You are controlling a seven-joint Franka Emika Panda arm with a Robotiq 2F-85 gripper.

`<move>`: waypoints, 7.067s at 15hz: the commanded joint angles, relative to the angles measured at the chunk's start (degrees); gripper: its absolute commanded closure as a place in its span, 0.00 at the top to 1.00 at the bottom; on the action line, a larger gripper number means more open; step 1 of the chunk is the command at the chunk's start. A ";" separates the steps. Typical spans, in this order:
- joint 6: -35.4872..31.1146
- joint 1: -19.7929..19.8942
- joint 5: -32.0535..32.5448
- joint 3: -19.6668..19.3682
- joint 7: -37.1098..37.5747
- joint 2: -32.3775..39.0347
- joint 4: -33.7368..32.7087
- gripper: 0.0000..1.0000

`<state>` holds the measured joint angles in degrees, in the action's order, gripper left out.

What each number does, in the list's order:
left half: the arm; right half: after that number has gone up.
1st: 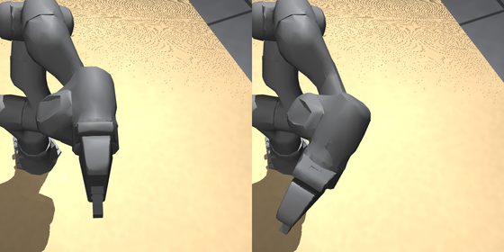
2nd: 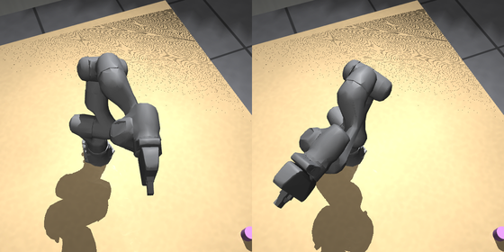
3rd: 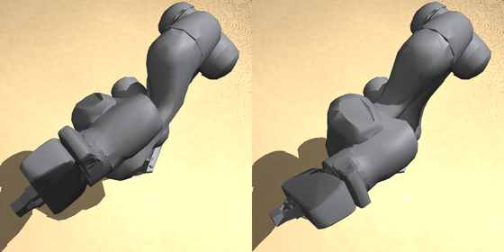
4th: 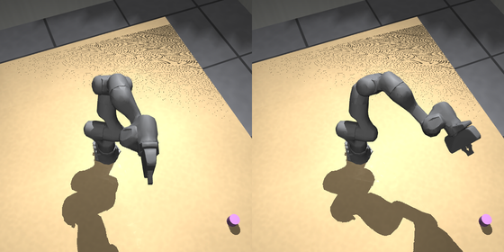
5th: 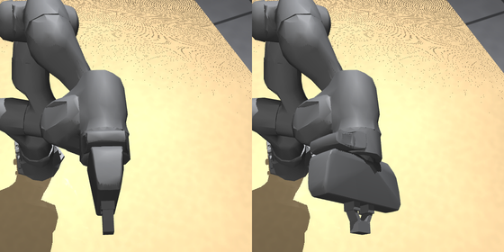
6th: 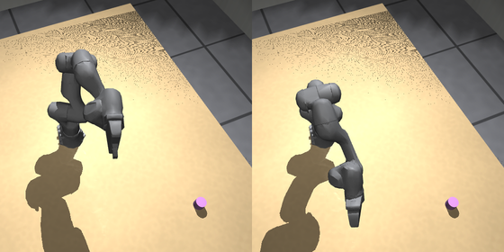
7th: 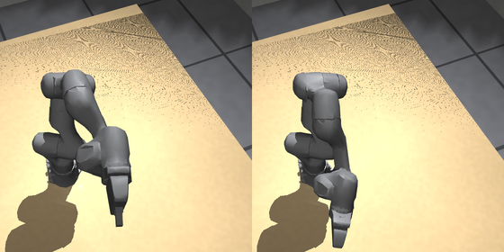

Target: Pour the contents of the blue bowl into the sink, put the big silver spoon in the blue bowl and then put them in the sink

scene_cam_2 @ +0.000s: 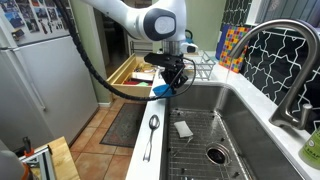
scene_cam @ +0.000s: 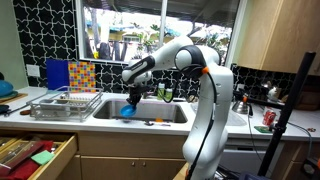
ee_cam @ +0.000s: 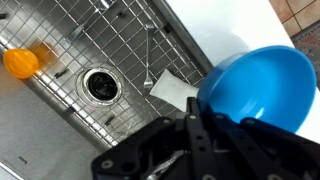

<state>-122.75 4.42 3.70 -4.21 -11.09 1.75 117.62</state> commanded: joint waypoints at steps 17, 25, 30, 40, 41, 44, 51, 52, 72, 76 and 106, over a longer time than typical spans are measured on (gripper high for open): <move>1.21 1.97 -21.97 0.01 -24.88 3.13 1.95 0.01; -4.89 2.53 -21.47 0.15 -26.89 4.05 4.42 0.30; -0.21 2.79 -22.25 0.09 -30.10 0.53 3.23 0.66; 9.46 1.91 -18.12 -0.98 -33.44 -1.61 1.98 1.00; 9.44 1.92 -18.12 -0.96 -33.44 -1.46 1.97 1.00; 9.43 1.93 -18.12 -0.95 -33.44 -1.35 1.95 1.00; 8.19 2.47 -11.73 -1.85 -39.68 -8.08 9.27 1.00; 7.72 2.52 -10.51 -2.21 -40.74 -9.68 11.12 1.00; -6.50 5.27 -0.85 -12.31 -50.82 -22.80 33.46 0.90; -9.88 5.24 -1.14 -12.56 -51.03 -22.02 34.07 0.51; -8.07 4.26 -1.95 -12.42 -53.07 -21.35 32.87 0.02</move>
<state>-132.76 9.40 2.03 -16.15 -62.03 -18.30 150.96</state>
